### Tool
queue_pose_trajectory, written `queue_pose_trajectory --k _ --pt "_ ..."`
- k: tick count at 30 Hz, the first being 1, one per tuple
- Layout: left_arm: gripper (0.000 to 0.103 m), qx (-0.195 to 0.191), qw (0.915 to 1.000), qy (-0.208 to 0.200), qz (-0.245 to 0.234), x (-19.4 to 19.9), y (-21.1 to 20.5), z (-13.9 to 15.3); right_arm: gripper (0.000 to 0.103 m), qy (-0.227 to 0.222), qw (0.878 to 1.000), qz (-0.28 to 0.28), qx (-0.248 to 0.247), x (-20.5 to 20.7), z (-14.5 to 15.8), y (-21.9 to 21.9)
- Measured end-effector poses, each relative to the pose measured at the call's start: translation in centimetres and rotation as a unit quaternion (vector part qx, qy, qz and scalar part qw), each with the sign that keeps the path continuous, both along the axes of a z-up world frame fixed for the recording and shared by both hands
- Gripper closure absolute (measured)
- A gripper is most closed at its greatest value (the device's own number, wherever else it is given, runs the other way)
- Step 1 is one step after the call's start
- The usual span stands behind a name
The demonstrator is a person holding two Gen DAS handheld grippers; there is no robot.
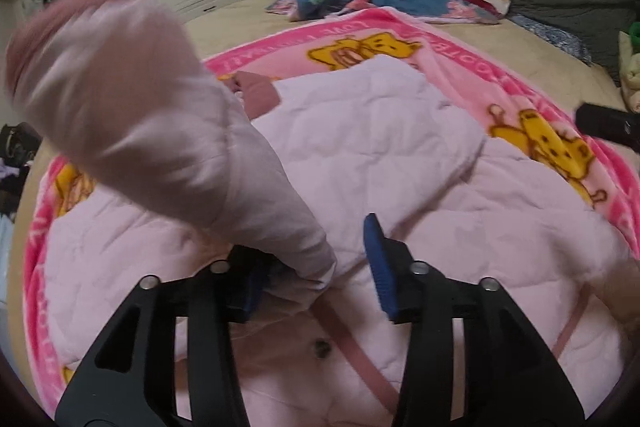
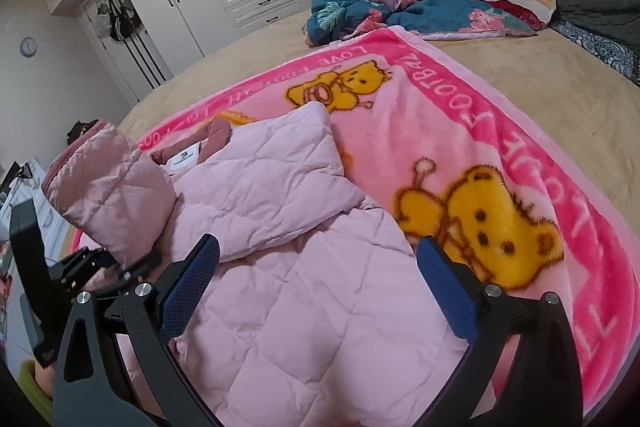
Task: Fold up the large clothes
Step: 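Open the left gripper to release the folded sleeve, then grasp the mauve-trimmed front edge with the right gripper and fold it inward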
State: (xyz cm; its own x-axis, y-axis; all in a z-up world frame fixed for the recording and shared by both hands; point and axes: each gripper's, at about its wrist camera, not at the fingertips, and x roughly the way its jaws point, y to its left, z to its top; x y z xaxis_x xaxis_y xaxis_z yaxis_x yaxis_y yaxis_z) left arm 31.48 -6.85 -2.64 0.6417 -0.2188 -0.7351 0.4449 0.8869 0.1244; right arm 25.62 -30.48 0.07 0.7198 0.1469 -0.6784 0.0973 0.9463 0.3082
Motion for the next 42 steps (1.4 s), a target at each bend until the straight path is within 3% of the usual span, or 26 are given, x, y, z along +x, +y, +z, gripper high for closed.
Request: queue_pose_trajectory --k 9,16,19,22,27,32,42 --pt "0.037 -0.074 0.9961 0.039 -0.026 -1.0 -0.2 0.0 0.005 -0.002 1.000 -0.010 -0.006 -0.3 0.8 -0.7" --pt "0.024 -0.097 0.9942 0.038 -0.028 -2.4 0.6 1.6 0.005 0.000 1.000 -0.011 0.003 -0.5 0.9 -0.6" --pt "0.024 -0.098 0.9946 0.031 -0.017 -2.8 1.4 2.3 0.005 0.003 1.000 -0.006 0.009 -0.5 0.7 -0.1" --pt "0.010 -0.097 0.9949 0.028 0.004 -3.0 2.6 2.7 0.005 0.006 1.000 0.002 0.012 -0.4 0.5 0.5" --pt "0.009 -0.099 0.9936 0.027 0.048 -3.3 5.3 3.5 0.005 0.011 0.999 0.025 0.025 -0.1 0.0 2.0" --pt "0.009 -0.083 0.9912 0.014 0.103 -3.2 8.6 4.2 0.005 0.030 0.995 0.055 0.072 0.8 -1.3 3.3" --pt "0.009 -0.131 0.9679 0.020 0.214 -3.4 17.7 4.6 0.005 0.079 0.981 0.060 0.166 4.9 -5.4 5.2"
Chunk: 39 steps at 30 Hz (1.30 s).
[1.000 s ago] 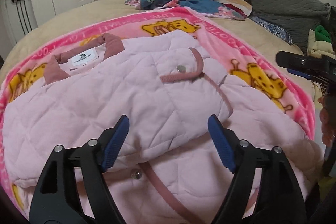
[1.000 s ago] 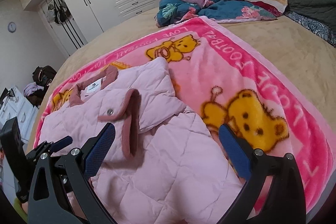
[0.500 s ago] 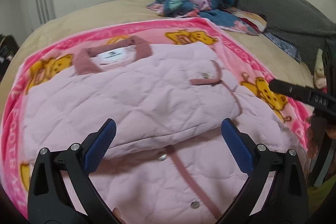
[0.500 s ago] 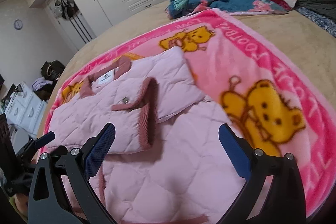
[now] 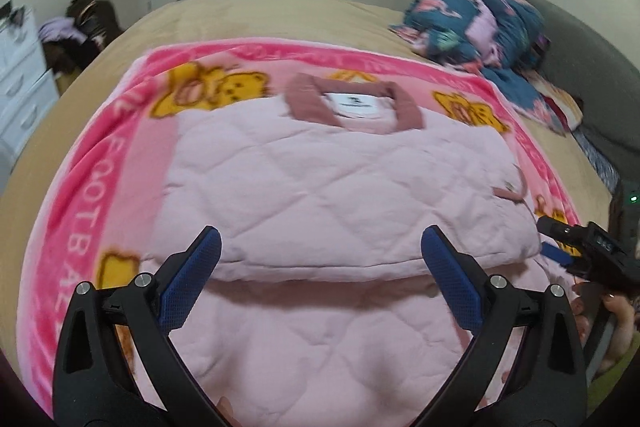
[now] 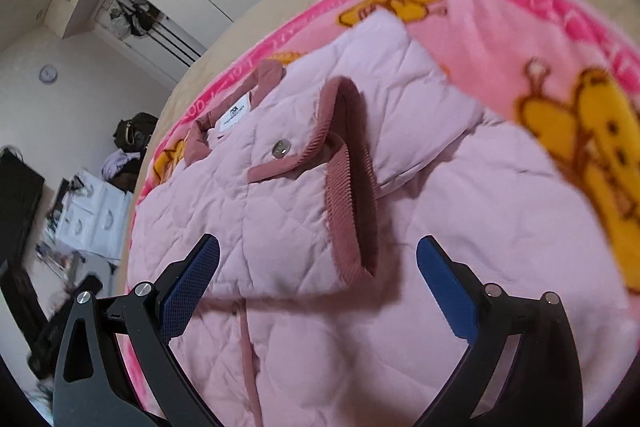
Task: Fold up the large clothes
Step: 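Grasp the mauve-trimmed front edge with the right gripper and fold it inward, then open the right gripper and withdraw from the folded jacket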
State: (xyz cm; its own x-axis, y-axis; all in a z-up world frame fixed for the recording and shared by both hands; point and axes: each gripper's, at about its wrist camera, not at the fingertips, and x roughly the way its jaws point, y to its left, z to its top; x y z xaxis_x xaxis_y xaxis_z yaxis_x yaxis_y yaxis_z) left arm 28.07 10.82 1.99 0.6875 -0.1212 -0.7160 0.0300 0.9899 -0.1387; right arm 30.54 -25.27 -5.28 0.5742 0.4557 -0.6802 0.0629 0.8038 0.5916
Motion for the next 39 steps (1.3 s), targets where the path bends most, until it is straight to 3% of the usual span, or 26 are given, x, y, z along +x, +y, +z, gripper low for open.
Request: queue_pose_trajectory --k 3,5,7,8,12,16,21,24,33,36,39 --pt "0.009 -0.002 0.9999 0.000 0.013 -0.3 1.7 -0.1 0.005 0.024 0.999 -0.015 0.028 1.4 -1.5 0.1" --pt "0.009 -0.004 0.9997 0.001 0.024 -0.3 2.7 -0.2 0.016 0.030 0.999 -0.020 0.041 1.7 -2.2 0.2" --pt "0.009 -0.008 0.9993 0.001 0.036 -0.2 3.6 -0.3 0.044 0.031 0.998 -0.009 0.060 1.9 -2.7 0.5" --pt "0.009 -0.013 0.9990 0.002 0.043 -0.2 4.1 -0.4 0.046 0.029 0.998 -0.008 0.058 1.8 -2.7 0.6" --pt "0.009 -0.042 0.9968 0.003 0.068 -0.2 5.9 -0.8 0.074 -0.016 0.999 0.007 0.043 0.5 -1.1 1.0" --pt "0.009 -0.055 0.9954 0.008 0.078 0.2 6.9 -1.1 0.081 -0.095 0.994 0.045 -0.004 -0.1 3.5 2.5" --pt "0.009 -0.045 0.9958 0.003 0.079 1.8 6.9 -0.1 0.084 -0.202 0.972 0.094 -0.076 1.7 10.5 4.4" --pt "0.009 -0.041 0.9958 0.002 0.082 2.9 6.6 0.1 0.084 -0.215 0.963 0.101 -0.125 4.1 11.1 4.8" --pt "0.009 -0.018 0.9968 0.030 0.072 5.6 5.3 -1.7 0.082 -0.144 0.975 0.082 -0.148 5.0 5.8 3.7" --pt "0.009 -0.016 0.9972 0.033 0.066 5.9 4.9 -1.9 0.074 -0.121 0.977 0.078 -0.158 4.5 4.6 3.6" --pt "0.009 -0.014 0.9976 0.034 0.058 6.2 4.4 -2.1 0.059 -0.105 0.977 0.067 -0.171 4.2 4.1 3.3"
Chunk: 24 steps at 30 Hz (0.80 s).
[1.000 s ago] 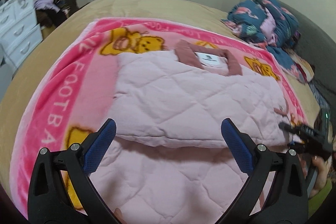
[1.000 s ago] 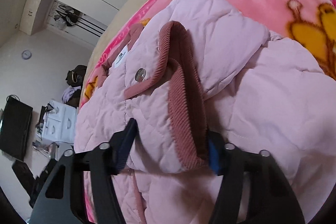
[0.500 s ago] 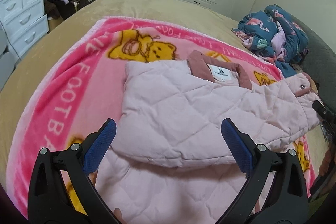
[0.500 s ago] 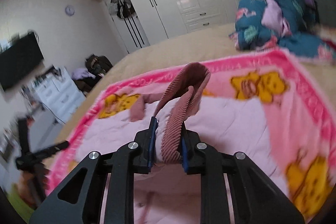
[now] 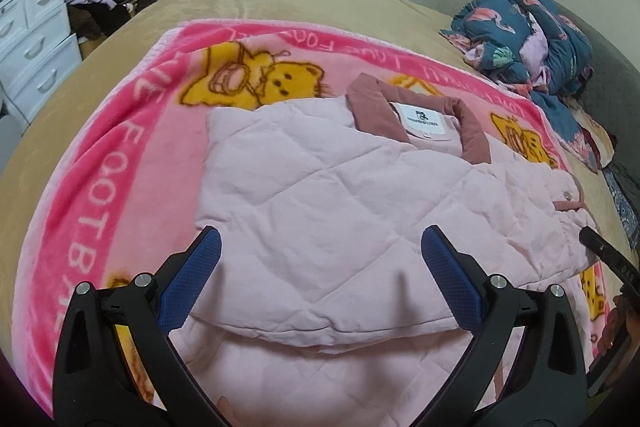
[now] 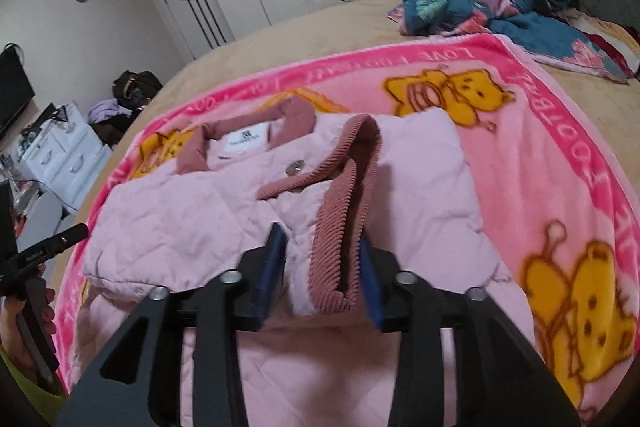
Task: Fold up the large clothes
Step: 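Open the right gripper and withdraw from the folded jacket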
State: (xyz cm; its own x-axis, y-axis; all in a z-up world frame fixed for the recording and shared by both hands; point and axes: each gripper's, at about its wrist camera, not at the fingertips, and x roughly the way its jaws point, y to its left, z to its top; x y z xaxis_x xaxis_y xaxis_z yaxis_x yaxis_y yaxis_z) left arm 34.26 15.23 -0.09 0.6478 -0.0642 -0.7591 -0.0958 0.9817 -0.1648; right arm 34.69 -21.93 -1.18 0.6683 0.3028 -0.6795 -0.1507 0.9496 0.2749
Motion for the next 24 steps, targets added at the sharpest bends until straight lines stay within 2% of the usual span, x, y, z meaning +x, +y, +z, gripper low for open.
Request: queue_pose_trajectory --k 1,4,9,11,12,15,17,21,24 --pt "0.009 0.001 1.0000 0.001 -0.003 0.1 -0.2 -0.1 0.051 -0.003 1.000 -0.005 -0.008 -0.1 0.0 0.0" --pt "0.009 -0.002 0.9999 0.006 -0.013 0.5 -0.6 -0.5 0.042 -0.027 0.999 -0.022 -0.031 -1.0 0.7 0.0" --pt "0.009 0.003 0.9992 0.034 -0.021 1.0 -1.1 -2.3 0.042 -0.044 0.998 -0.003 -0.045 -1.2 1.7 1.1" --pt "0.009 0.016 0.9984 0.046 -0.027 1.0 -1.4 -3.4 0.036 -0.048 0.997 0.013 -0.052 -1.3 2.1 2.1" --pt "0.009 0.025 0.9981 0.049 -0.030 0.9 -1.5 -3.8 0.031 -0.050 0.997 0.022 -0.055 -1.3 2.3 2.8" --pt "0.009 0.041 0.9971 0.053 -0.036 0.8 -1.8 -5.1 0.030 -0.052 0.996 0.047 -0.061 -1.0 2.7 4.6" --pt "0.009 0.037 0.9974 0.050 -0.036 0.7 -1.7 -5.7 0.030 -0.052 0.994 0.062 -0.068 -0.8 2.8 5.8" --pt "0.009 0.029 0.9980 0.047 -0.030 0.3 -1.5 -5.8 0.025 -0.042 0.991 0.093 -0.091 0.0 2.3 8.4" --pt "0.009 0.027 0.9981 0.047 -0.030 0.2 -1.5 -5.8 0.025 -0.011 0.988 0.112 -0.108 1.1 0.5 10.0"
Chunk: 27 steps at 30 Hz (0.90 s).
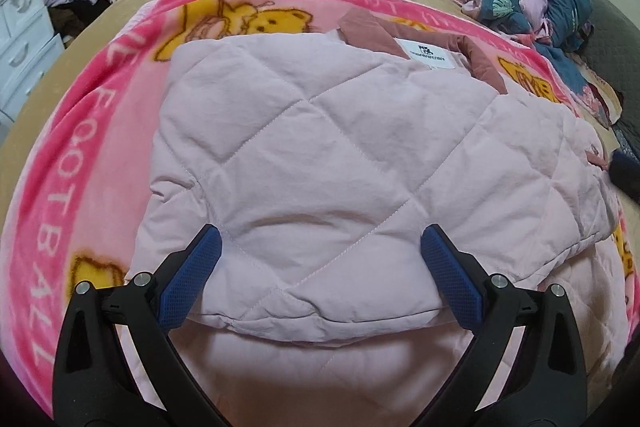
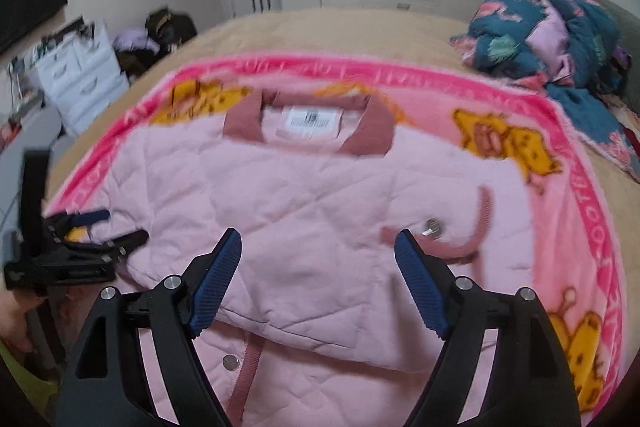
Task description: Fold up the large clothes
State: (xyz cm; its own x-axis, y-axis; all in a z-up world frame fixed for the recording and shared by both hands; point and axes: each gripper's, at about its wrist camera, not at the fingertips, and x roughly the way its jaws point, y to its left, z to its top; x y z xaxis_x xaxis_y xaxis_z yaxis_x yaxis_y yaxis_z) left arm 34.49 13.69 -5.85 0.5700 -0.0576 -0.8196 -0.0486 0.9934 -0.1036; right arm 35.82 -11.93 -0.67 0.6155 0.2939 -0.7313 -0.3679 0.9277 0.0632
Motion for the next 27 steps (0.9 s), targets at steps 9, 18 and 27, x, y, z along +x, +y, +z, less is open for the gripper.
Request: queue_pose_trajectory --k 9,18,27 --pt "0.009 0.004 1.0000 -0.002 -0.006 -0.3 -0.3 0.0 0.014 0.052 0.998 -0.027 -0.030 1.4 -6.9 0.8" --pt "0.009 0.003 1.0000 -0.007 -0.006 -1.8 -0.4 1.0 0.013 0.062 0.997 -0.036 0.021 -1.1 -4.8 -1.5" --pt "0.009 -0.011 0.9999 -0.008 -0.010 -3.5 -0.6 2.7 0.013 0.056 0.995 -0.051 0.064 -4.3 -2.4 -3.8"
